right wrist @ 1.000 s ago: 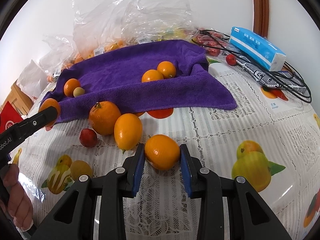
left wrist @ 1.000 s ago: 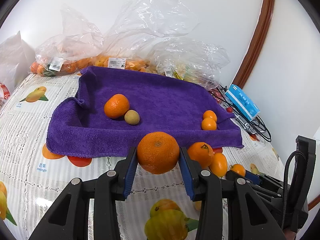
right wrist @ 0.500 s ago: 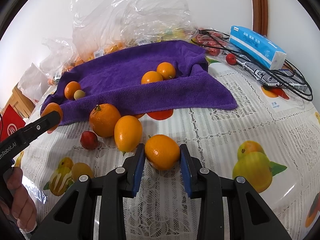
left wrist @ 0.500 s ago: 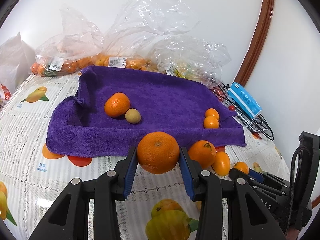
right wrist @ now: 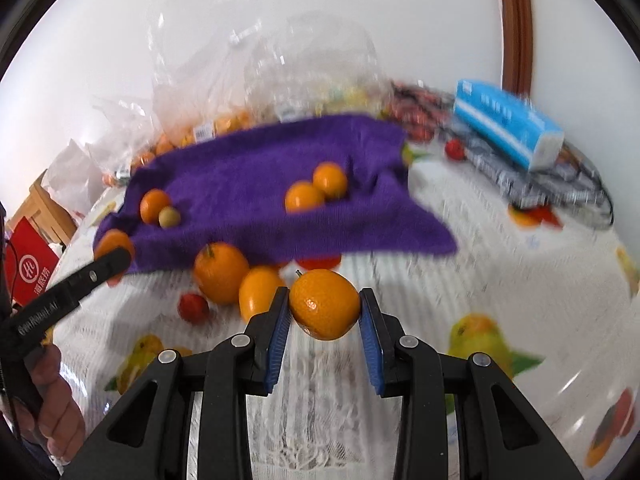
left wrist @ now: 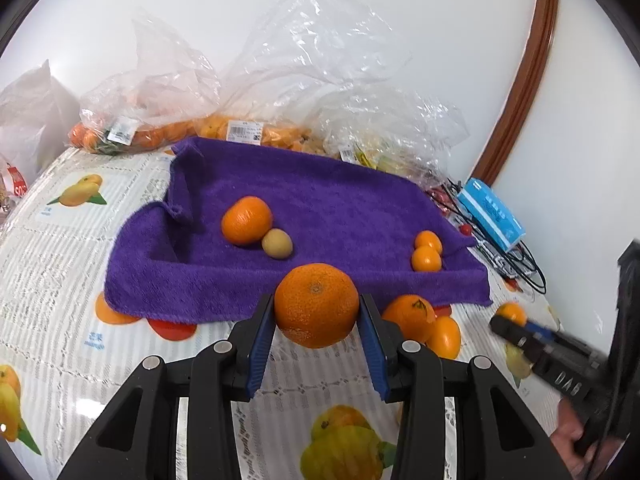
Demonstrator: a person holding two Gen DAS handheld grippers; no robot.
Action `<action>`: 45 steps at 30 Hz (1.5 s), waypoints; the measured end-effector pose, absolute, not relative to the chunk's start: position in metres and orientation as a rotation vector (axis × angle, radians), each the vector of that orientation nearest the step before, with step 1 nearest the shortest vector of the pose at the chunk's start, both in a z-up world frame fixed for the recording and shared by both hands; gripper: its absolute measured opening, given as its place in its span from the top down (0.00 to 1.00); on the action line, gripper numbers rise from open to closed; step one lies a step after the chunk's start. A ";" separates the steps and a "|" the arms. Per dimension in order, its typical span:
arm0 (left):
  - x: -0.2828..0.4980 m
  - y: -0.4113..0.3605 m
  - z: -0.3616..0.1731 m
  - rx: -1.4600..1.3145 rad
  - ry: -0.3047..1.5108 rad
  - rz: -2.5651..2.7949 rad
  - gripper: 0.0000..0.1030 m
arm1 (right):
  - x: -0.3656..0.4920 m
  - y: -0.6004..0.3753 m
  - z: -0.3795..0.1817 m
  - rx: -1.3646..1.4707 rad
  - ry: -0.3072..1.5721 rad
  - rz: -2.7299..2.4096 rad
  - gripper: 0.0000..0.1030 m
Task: Organize fruits
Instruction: 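Lift both held fruits and carry them over the purple towel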
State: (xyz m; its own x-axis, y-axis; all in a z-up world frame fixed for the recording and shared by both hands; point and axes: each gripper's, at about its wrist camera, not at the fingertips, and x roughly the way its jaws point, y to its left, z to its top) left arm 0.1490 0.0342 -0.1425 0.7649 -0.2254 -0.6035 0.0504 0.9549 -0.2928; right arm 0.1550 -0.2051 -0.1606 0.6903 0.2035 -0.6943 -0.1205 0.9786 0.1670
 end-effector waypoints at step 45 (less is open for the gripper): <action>0.241 0.026 -0.144 -0.247 0.672 -0.062 0.62 | 0.274 -0.160 -0.158 0.065 0.685 0.340 0.67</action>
